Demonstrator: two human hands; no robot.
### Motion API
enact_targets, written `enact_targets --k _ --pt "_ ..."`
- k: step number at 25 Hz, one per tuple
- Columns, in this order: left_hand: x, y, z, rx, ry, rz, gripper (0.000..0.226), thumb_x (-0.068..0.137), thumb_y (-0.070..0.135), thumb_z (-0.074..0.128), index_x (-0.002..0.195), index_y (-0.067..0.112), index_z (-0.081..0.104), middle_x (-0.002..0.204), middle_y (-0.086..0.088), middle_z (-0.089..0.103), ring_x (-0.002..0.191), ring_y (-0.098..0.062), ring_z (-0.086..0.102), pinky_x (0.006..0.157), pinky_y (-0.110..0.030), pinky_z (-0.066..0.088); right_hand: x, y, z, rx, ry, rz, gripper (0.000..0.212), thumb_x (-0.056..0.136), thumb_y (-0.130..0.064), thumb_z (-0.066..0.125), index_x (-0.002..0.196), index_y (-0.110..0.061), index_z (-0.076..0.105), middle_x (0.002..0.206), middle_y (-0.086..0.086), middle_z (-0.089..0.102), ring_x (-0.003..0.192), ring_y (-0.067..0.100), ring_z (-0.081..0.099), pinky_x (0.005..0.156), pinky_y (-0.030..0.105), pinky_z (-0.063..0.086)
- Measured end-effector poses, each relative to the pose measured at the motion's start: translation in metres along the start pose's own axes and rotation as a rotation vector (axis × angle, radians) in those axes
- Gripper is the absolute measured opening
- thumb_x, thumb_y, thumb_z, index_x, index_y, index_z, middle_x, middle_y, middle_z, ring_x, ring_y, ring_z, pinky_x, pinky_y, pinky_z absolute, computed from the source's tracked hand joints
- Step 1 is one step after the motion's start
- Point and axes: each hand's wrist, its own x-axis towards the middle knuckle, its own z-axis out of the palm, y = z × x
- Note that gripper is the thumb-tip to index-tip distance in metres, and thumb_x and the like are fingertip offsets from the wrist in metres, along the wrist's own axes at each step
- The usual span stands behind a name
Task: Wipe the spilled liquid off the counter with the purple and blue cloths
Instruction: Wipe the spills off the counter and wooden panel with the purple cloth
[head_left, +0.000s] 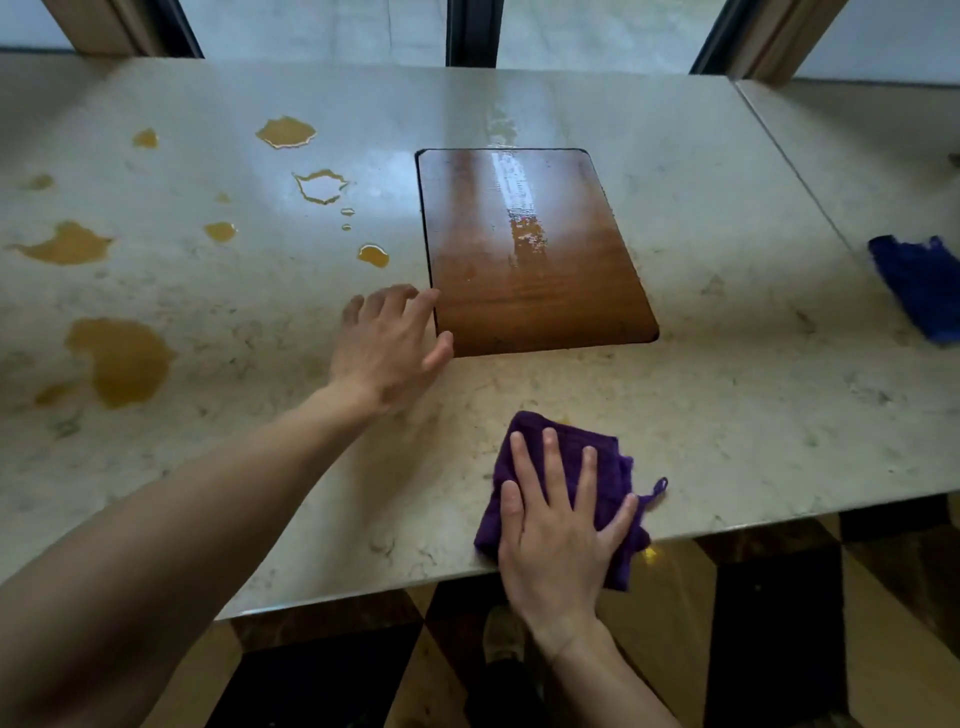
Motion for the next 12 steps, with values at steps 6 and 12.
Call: enact_targets --k 6,12 --pt "0.065 -0.036 0.007 0.074 0.013 0.041 0.056 0.096 0.057 0.039 0.146 0.033 0.035 0.152 -0.008 0.036 0.144 -0.033 0.026 0.116 -0.062 0.018 0.139 -0.024 0.004 -0.042 -0.043 0.018 0.052 0.099 -0.058 -0.002 0.15 -0.055 -0.006 0.165 -0.017 -0.005 0.152 0.027 -0.008 0.108 0.074 -0.012" --pt "0.123 -0.056 0.025 0.173 -0.066 0.298 0.063 0.089 0.063 0.042 0.141 0.029 0.051 0.148 -0.015 0.045 0.139 -0.046 0.034 0.112 -0.064 0.027 0.322 -0.057 0.001 -0.055 0.047 -0.062 0.053 0.1 -0.057 0.009 0.152 -0.051 0.014 0.165 -0.009 0.015 0.152 0.033 0.01 0.107 0.079 -0.001"
